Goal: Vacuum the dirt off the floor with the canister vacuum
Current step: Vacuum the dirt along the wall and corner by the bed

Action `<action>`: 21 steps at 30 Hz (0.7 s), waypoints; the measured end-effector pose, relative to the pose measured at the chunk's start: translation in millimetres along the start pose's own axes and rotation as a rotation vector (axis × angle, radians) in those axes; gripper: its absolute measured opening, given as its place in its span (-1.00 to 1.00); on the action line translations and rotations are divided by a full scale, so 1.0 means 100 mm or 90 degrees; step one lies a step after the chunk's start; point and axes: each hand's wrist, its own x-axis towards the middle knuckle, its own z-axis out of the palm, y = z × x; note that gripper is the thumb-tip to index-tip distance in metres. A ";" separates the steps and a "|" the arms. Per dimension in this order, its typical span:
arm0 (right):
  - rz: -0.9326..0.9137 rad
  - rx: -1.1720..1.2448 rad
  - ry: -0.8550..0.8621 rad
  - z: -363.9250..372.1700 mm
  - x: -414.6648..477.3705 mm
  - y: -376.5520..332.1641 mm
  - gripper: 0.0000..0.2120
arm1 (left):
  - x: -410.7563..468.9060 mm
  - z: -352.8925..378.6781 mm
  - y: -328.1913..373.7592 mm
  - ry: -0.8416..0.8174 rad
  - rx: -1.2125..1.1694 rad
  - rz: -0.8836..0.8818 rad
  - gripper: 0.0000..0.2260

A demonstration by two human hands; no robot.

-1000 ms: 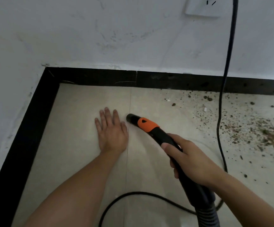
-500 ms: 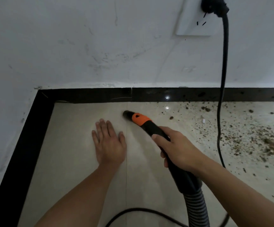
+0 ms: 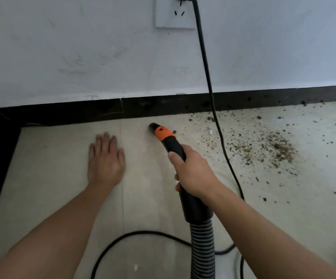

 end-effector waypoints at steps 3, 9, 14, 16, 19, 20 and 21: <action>0.036 -0.005 0.027 -0.18 -0.48 0.39 -0.73 | -0.34 0.02 0.28 -0.032 -0.007 0.013 -0.39; 0.078 0.000 0.161 -0.44 -0.56 0.66 -0.73 | -0.71 0.00 0.69 -0.089 0.004 0.017 -0.35; -0.028 -0.112 0.022 0.00 -0.42 0.41 -0.68 | -0.70 0.01 0.68 -0.071 -0.002 0.007 -0.45; -0.003 -0.095 0.055 -0.05 -0.39 0.48 -0.64 | -0.70 0.01 0.69 -0.067 -0.003 0.011 -0.46; 0.060 -0.083 0.187 -0.36 -0.24 0.67 -0.60 | -0.66 0.01 0.68 -0.072 0.004 0.020 -0.40; 0.083 -0.070 0.219 -0.47 -0.19 0.72 -0.59 | -0.65 0.02 0.67 -0.078 0.010 0.026 -0.39; 0.107 -0.047 0.237 -0.57 -0.13 0.73 -0.59 | -0.63 0.02 0.67 -0.082 0.015 0.031 -0.38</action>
